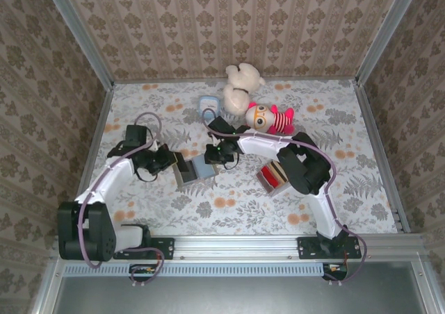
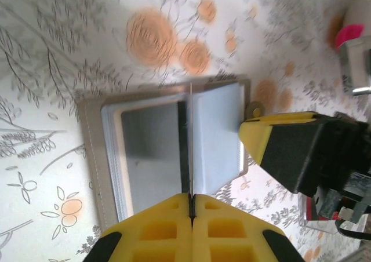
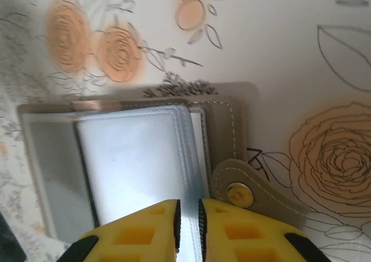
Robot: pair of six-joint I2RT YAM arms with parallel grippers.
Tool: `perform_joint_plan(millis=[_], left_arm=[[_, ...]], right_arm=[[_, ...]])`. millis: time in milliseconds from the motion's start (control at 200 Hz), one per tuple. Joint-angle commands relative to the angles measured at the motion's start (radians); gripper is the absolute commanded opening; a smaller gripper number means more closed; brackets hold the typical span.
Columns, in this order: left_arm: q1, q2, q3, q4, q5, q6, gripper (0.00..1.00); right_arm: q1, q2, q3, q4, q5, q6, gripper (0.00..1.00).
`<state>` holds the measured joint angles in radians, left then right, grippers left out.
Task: Take the credit cards out of the card holder
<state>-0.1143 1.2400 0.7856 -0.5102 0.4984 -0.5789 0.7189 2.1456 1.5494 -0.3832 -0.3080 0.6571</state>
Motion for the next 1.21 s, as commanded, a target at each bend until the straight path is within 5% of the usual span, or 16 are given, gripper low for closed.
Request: perform_joint_plan(millis=[0, 315, 465, 795, 1200], left_arm=[[0.01, -0.044, 0.058, -0.02, -0.004, 0.009, 0.0], [-0.015, -0.04, 0.092, 0.282, 0.28, -0.169, 0.0], [-0.05, -0.003, 0.12, 0.37, 0.355, -0.234, 0.0], [-0.068, 0.032, 0.127, 0.498, 0.448, -0.361, 0.0], [-0.059, 0.049, 0.079, 0.493, 0.501, -0.319, 0.0]], right_arm=[[-0.033, -0.107, -0.003, 0.1, -0.123, -0.007, 0.25], [-0.136, -0.3, -0.205, 0.509, -0.433, 0.113, 0.68], [-0.154, -0.316, -0.223, 0.562, -0.505, 0.151, 0.75], [-0.177, -0.3, -0.241, 0.711, -0.585, 0.24, 0.69], [-0.202, -0.365, -0.331, 0.833, -0.626, 0.285, 0.33]])
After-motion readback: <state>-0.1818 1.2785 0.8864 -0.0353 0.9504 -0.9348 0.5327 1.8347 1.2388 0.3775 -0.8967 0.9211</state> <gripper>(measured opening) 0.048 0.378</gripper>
